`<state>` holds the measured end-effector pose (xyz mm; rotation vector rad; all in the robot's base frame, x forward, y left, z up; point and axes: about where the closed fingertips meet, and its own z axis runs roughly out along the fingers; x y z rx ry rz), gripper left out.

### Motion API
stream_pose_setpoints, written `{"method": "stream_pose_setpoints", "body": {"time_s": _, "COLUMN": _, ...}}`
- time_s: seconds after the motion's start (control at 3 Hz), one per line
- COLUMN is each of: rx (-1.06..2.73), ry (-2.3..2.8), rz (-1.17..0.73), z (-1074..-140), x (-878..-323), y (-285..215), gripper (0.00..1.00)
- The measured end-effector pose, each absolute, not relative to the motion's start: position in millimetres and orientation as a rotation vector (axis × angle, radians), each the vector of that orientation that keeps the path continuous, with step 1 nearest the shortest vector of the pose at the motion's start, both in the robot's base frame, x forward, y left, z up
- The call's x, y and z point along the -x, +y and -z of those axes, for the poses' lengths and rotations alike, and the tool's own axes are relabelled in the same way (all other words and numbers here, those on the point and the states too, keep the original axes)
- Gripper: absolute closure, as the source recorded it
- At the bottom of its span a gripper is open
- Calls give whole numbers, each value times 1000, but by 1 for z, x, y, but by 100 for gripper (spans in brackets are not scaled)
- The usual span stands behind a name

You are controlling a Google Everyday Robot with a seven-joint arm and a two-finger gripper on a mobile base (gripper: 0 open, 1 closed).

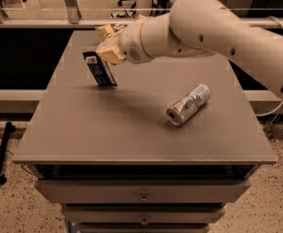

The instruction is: Pick rxbar blueberry

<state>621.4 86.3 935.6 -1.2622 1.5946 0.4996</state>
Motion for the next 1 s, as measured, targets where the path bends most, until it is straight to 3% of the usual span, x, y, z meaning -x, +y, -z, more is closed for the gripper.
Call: {"method": "stream_pose_setpoints", "body": {"time_s": 1.0, "rx": 1330, "ry": 1434, "rz": -532, "z": -1005, "x": -626, "y": 110, "gripper": 100}}
